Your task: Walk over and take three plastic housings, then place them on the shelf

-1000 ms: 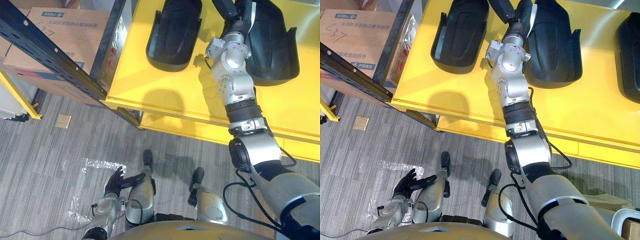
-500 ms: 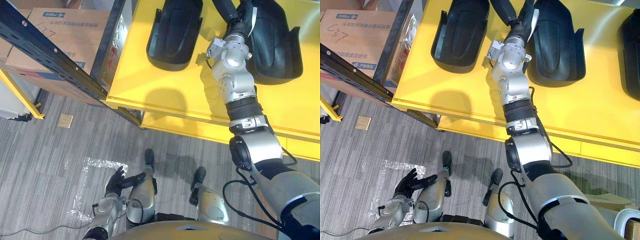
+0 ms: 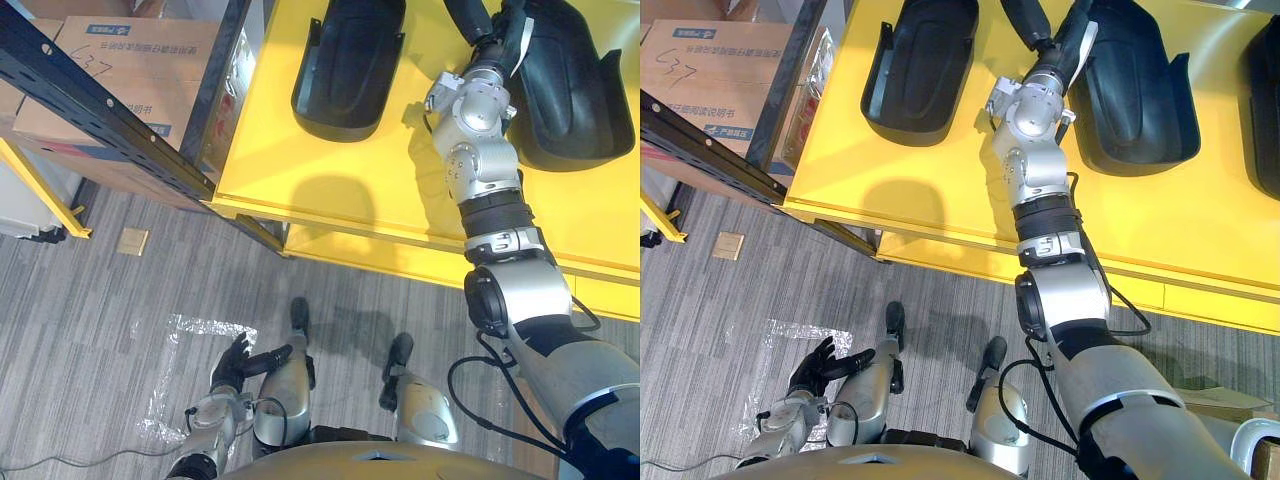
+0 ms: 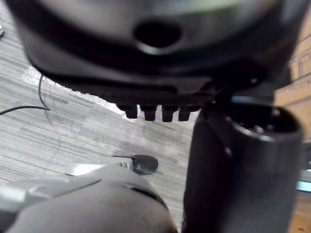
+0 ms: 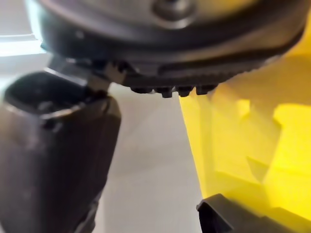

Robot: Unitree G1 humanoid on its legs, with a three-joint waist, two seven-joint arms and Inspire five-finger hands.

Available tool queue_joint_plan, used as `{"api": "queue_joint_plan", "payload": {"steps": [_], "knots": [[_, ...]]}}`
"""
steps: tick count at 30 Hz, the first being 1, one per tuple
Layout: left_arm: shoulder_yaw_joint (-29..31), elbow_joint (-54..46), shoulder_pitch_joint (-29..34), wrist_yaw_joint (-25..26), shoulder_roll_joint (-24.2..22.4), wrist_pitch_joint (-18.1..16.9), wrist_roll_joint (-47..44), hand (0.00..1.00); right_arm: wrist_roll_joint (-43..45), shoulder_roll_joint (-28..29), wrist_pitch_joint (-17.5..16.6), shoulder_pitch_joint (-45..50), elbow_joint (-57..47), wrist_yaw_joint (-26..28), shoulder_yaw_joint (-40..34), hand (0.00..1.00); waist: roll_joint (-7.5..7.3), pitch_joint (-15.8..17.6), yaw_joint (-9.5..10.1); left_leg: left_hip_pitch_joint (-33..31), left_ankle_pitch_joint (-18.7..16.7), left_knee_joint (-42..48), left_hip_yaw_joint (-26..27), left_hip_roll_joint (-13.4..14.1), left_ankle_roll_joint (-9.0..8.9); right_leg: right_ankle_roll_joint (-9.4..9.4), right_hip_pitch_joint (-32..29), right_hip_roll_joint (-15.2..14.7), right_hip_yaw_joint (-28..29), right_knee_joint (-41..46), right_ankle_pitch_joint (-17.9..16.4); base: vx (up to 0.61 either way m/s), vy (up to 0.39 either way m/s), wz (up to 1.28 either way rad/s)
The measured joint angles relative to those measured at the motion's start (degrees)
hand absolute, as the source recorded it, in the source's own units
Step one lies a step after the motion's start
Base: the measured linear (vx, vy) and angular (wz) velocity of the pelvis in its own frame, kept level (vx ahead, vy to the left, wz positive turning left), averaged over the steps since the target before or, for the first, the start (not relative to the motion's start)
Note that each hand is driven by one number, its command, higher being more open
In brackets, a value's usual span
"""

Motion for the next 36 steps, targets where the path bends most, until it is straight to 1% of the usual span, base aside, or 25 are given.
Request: {"api": "queue_joint_plan", "payload": {"steps": [4, 8, 10, 11, 13, 14, 16, 17, 19, 20, 22, 23, 25, 26, 27, 28, 29, 30, 34, 36], "knots": [[-0.01, 0.03, 0.00, 0.00, -0.01, -0.08, 0.00, 1.00, 0.02, 0.00, -0.41, 0.00, 0.07, 0.74, -0.40, 1.00, 0.03, 0.00, -0.01, 0.00, 0.00, 0.00, 0.00, 0.00, 0.00, 0.00, 0.00, 0.00, 0.00, 0.00, 0.00, 0.00, 0.000, 0.00], [-0.04, 0.20, 0.01, -0.03, -0.04, -0.34, 0.01, 1.00, 0.01, 0.00, -2.79, 0.00, -0.30, 5.46, -0.10, 1.00, 0.11, -0.05, -0.08, 0.01, 0.00, 0.00, 0.00, 0.00, 0.00, 0.00, -0.01, 0.00, 0.02, 0.00, 0.00, 0.00, 0.000, 0.00], [-0.05, 0.45, 0.01, -0.06, -0.07, -0.83, 0.01, 1.00, -0.03, 0.02, -2.70, 0.46, -2.90, 7.48, 0.45, 1.00, 0.13, -0.06, -0.18, 0.01, 0.00, 0.01, 0.04, 0.01, -0.01, 0.00, -0.04, 0.01, 0.05, -0.02, 0.00, 0.00, 0.000, 0.00], [-0.05, 0.52, 0.01, -0.06, -0.09, -0.97, 0.02, 1.00, -0.07, 0.01, -2.58, 1.74, -7.25, 8.77, 0.91, 1.00, 0.14, -0.06, -0.19, 0.02, -0.02, 0.01, 0.09, 0.02, -0.02, 0.00, -0.04, 0.01, 0.08, -0.07, 0.00, 0.00, 0.000, 0.00], [0.03, 0.51, 0.08, -0.05, -0.09, -0.97, 0.05, 1.00, 0.11, -0.38, -2.56, 7.51, -22.16, 12.12, 2.40, 1.00, 0.13, -0.07, -0.38, 0.06, -0.07, 0.01, 0.27, 0.01, -0.09, 0.00, -0.03, 0.00, 0.18, -0.24, 0.00, 0.00, 0.000, 0.00], [0.06, 0.51, 0.14, -0.04, -0.09, -0.97, 0.05, 1.00, 0.14, -0.62, -2.56, 9.18, -25.85, 13.27, 2.79, 1.00, 0.11, -0.08, -0.52, 0.10, -0.10, 0.00, 0.34, 0.01, -0.12, 0.00, -0.03, 0.00, 0.24, -0.27, 0.00, 0.00, 0.000, -0.04], [0.25, 0.45, 0.55, -0.03, -0.06, -0.93, 0.06, 1.00, 0.16, -1.99, -2.58, 14.49, -36.27, 17.57, 3.36, 1.00, 0.01, -0.12, -1.40, 0.28, -0.12, 0.00, 0.63, 0.02, -0.13, 0.00, -0.01, 0.00, 0.50, -0.30, 0.00, 0.00, 0.000, -0.05], [0.35, 0.35, 0.79, -0.02, -0.05, -0.94, 0.06, 1.00, 0.16, -2.63, -2.58, 16.11, -38.58, 18.52, 3.35, 1.00, -0.09, -0.18, -1.68, 0.33, -0.13, -0.01, 0.76, 0.02, -0.13, 0.01, -0.02, -0.01, 0.62, -0.30, 0.00, 0.00, 0.000, -0.11], [1.75, 0.31, 1.53, -0.04, -0.11, -0.94, 0.29, 1.00, 2.34, -5.17, -2.72, 23.98, -46.35, 22.08, 0.61, 1.00, -0.69, -0.47, -2.46, 0.97, -0.36, -0.07, 1.76, 0.11, -0.21, 0.06, -0.01, 0.01, 1.57, -0.24, 0.01, -0.01, -0.004, -0.19], [1.93, 0.28, 1.92, -0.05, -0.09, -0.97, 0.33, 1.00, 2.45, -5.30, -2.77, 25.78, -47.27, 22.55, -0.51, 1.00, -1.00, -0.64, -2.96, 1.05, -0.44, -0.10, 1.96, 0.13, -0.21, 0.08, -0.03, 0.01, 1.75, -0.24, -0.01, -0.02, -0.008, -0.21], [3.30, 0.14, 3.78, -0.06, 0.11, -1.31, 0.34, 1.00, 2.77, -5.34, -3.15, 32.46, -48.24, 23.02, -6.33, 1.00, -2.73, -1.60, -4.36, 1.20, -0.75, -0.29, 3.18, 0.30, -0.37, 0.48, -0.47, 0.13, 3.05, -0.69, -0.07, -0.02, -0.007, -0.24], [3.66, 0.11, 3.94, -0.05, 0.14, -1.44, 0.34, 1.00, 2.76, -5.36, -3.16, 34.01, -48.24, 22.97, -7.95, 1.00, -3.02, -1.82, -4.71, 1.17, -0.91, -0.30, 3.38, 0.31, -0.55, 0.48, -0.54, 0.14, 3.22, -0.91, -0.09, 0.00, -0.005, -0.25], [4.07, 0.12, 5.08, 0.00, 0.51, -2.13, 0.34, 1.00, 2.64, -5.41, -3.16, 39.82, -48.24, 22.63, -13.88, 1.00, -4.15, -2.51, -5.42, 1.09, -1.52, -0.30, 4.88, 0.42, -0.92, 0.78, -1.59, 0.19, 4.78, -0.98, 0.15, 0.00, -0.001, -0.30], [4.07, 0.09, 5.37, 0.00, 0.64, -2.33, 0.35, 1.00, 2.65, -5.46, -3.16, 41.13, -48.25, 22.64, -14.88, 1.00, -4.40, -2.67, -5.76, 1.06, -1.61, -0.30, 5.16, 0.44, -0.91, 1.01, -1.82, 0.20, 5.06, -0.97, 0.31, 0.03, -0.004, -0.30], [4.06, 0.07, 5.68, 0.00, 0.93, -2.46, 0.35, 1.00, 2.80, -5.51, -3.15, 43.56, -48.25, 22.80, -16.23, 1.00, -4.78, -2.93, -6.56, 1.05, -1.73, -0.30, 5.66, 0.50, -0.79, 1.01, -2.18, 0.25, 5.63, -0.96, 0.33, 0.04, -0.008, -0.21], [4.04, 0.10, 5.68, 0.00, 1.07, -2.44, 0.35, 1.00, 2.80, -5.59, -3.15, 44.61, -48.25, 23.04, -16.73, 1.00, -4.94, -3.03, -6.79, 1.08, -1.68, -0.29, 6.00, 0.54, -0.68, 0.97, -2.35, 0.31, 6.00, -0.98, 0.42, 0.04, -0.013, -0.24], [3.98, 0.25, 5.69, -0.02, 1.35, -2.43, 0.55, 1.00, 2.82, -6.46, -3.16, 46.96, -48.25, 24.23, -17.32, 1.00, -5.17, -3.16, -7.60, 1.04, -1.70, -0.28, 6.45, 0.66, -0.68, 0.65, -2.68, 0.42, 6.44, -0.99, 0.72, 0.04, -0.013, -0.17], [3.97, 0.42, 5.68, -0.03, 1.44, -2.43, 0.64, 1.00, 2.85, -6.97, -3.16, 47.78, -48.25, 24.74, -17.29, 1.00, -5.20, -3.17, -7.92, 1.04, -1.71, -0.28, 6.57, 0.73, -0.69, 0.60, -2.76, 0.50, 6.58, -0.99, 0.77, 0.04, -0.018, -0.17], [3.94, 0.50, 5.68, -0.06, 1.69, -2.43, 0.73, 1.00, 3.49, -7.43, -3.61, 51.98, -48.25, 27.69, -17.45, 1.00, -5.50, -3.38, -8.19, 1.33, -1.87, -0.26, 7.54, 1.52, -0.92, 0.44, -3.09, 1.27, 7.62, -0.99, 0.97, 0.03, -0.027, -0.13], [3.94, 0.51, 5.69, -0.06, 1.91, -2.43, 0.72, 1.00, 4.13, -7.42, -3.69, 54.22, -48.26, 29.72, -17.55, 1.00, -5.92, -3.61, -8.33, 1.36, -1.93, -0.28, 7.61, 1.85, -1.02, 0.44, -3.10, 1.62, 7.77, -0.99, 0.97, 0.00, -0.012, -0.02]]}}
